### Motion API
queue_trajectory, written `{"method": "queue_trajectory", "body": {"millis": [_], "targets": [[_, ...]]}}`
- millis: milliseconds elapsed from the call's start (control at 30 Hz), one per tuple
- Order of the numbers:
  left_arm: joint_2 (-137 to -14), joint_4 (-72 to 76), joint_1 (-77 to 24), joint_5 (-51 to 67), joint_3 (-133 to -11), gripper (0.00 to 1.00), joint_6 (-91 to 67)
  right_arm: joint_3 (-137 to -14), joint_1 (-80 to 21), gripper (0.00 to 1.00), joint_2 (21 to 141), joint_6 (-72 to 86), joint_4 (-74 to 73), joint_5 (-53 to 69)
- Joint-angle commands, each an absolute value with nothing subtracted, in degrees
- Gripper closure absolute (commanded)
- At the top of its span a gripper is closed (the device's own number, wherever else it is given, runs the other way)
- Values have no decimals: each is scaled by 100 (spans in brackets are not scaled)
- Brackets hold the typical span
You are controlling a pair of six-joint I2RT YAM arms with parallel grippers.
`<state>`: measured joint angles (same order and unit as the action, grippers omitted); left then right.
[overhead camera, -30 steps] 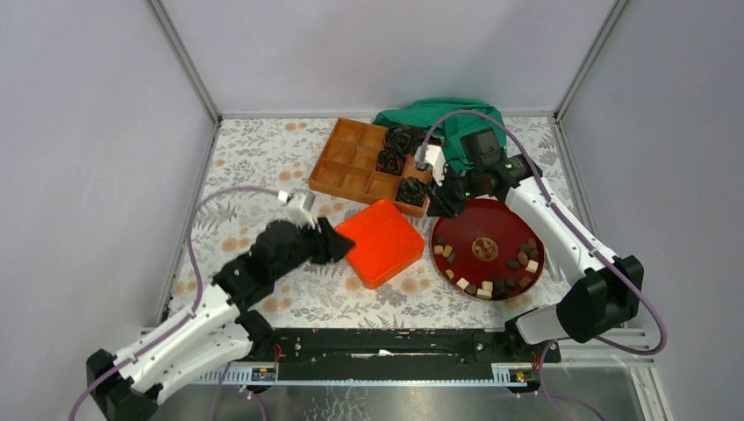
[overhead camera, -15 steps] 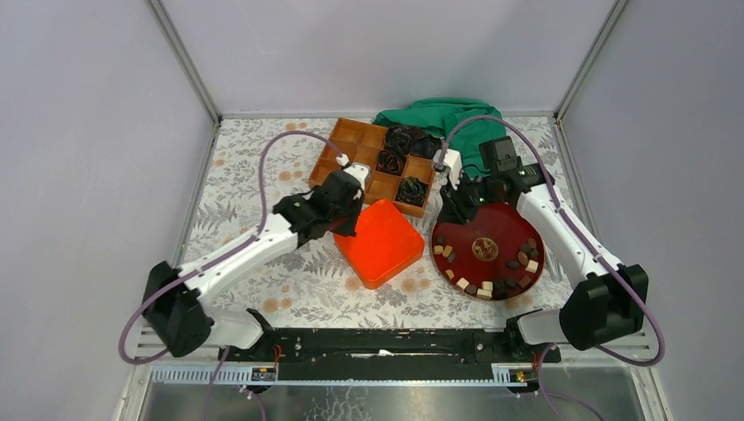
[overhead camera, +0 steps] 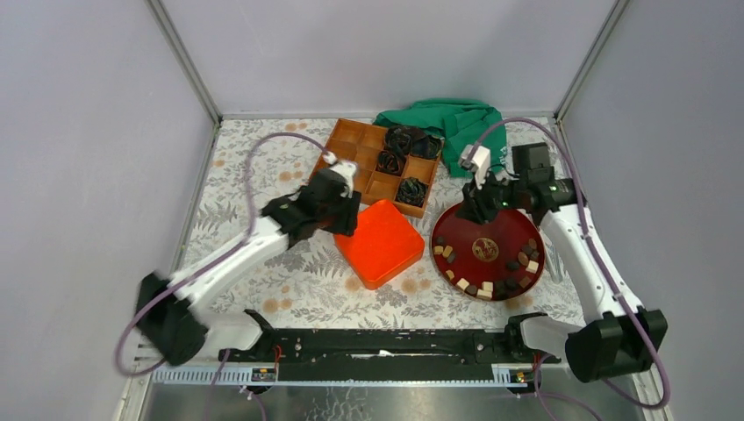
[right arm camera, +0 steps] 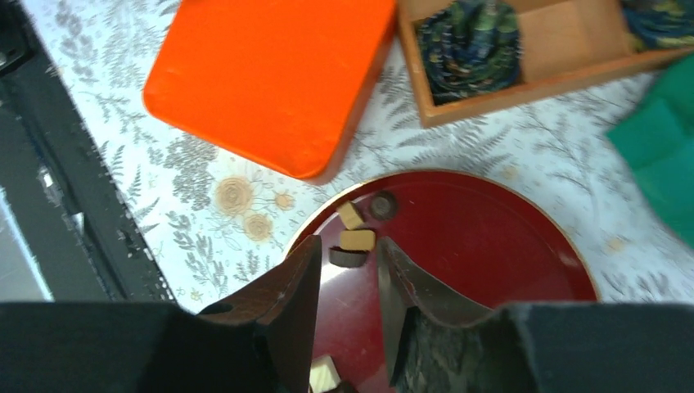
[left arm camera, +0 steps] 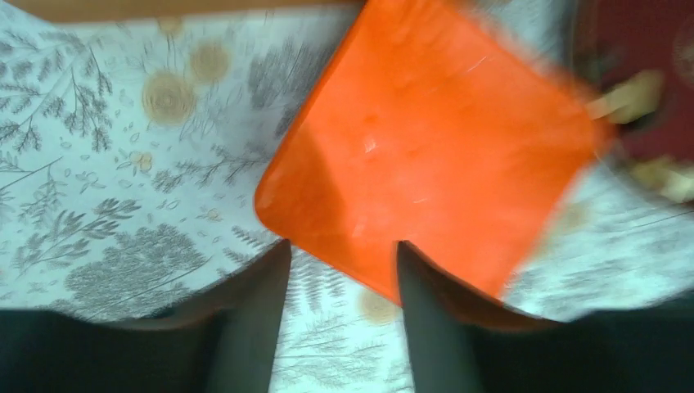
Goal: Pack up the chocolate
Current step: Close the box lid on the packing box.
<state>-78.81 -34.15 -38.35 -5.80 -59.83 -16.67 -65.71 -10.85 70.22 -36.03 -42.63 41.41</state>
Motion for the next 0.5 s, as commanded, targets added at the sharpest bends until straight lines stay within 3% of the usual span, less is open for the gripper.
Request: {"method": "queue_trajectory", "body": {"millis": [0, 33, 167, 467], "targets": [[-5944, -2579, -3768, -408, -6105, 14, -1867, -7034, -688, 53, 6332, -3727, -4508, 3573], [-5582, -2344, -3736, -364, -5994, 3, -1960, -7186, -598, 43, 6217, -3744, -4625, 3409], [-4766, -2046, -3614, -290, -6008, 1, -2318, -7803, -421, 2, 5708, -3340, -4776, 3326], [-4431, -2655, -3611, 272, -7193, 1, -2770, -8983, 224, 0, 5328, -1991, -4774, 4526]]}}
